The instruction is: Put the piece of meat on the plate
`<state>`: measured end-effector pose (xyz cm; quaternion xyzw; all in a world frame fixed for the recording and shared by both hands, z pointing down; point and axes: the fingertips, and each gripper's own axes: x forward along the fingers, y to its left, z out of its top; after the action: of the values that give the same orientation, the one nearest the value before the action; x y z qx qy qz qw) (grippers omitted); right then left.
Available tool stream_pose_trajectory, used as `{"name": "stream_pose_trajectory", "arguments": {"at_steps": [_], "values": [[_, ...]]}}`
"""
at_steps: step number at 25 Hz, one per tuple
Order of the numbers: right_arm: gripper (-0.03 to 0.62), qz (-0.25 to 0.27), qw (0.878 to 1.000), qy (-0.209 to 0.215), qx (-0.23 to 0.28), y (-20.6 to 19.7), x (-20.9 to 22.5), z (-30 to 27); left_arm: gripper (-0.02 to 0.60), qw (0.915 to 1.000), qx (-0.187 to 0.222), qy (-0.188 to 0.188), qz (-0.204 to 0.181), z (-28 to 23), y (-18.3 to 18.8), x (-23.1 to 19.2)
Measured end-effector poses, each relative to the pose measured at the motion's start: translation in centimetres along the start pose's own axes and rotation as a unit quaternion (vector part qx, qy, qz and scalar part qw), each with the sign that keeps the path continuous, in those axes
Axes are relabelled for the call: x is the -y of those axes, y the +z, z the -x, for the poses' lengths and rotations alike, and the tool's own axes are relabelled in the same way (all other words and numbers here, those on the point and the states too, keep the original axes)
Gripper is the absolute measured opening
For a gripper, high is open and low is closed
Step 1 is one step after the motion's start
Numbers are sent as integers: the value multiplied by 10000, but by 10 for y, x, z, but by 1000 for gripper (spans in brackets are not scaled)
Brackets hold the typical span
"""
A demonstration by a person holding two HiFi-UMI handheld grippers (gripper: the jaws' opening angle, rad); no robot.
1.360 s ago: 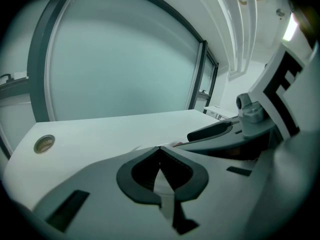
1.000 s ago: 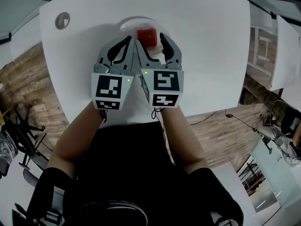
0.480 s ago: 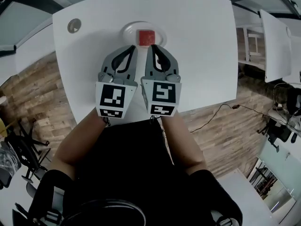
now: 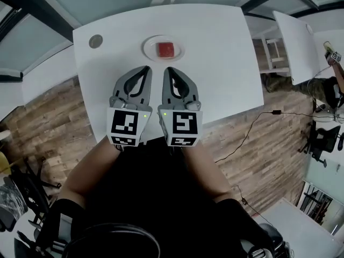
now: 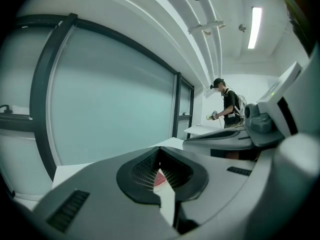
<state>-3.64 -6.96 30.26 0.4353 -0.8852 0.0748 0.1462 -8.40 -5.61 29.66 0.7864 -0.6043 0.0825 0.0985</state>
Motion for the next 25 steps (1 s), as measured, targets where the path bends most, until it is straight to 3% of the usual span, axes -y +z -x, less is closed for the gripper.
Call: {"name": "stream_pose_trajectory", "arguments": {"at_steps": [16, 25], "values": [[3, 198, 9926, -456, 1111, 55, -28, 93, 3, 9933, 953, -481, -435, 76, 66, 49], [3, 328, 9864, -630, 1483, 77, -39, 120, 3, 9898, 1194, -558, -547, 100, 84, 50]]}}
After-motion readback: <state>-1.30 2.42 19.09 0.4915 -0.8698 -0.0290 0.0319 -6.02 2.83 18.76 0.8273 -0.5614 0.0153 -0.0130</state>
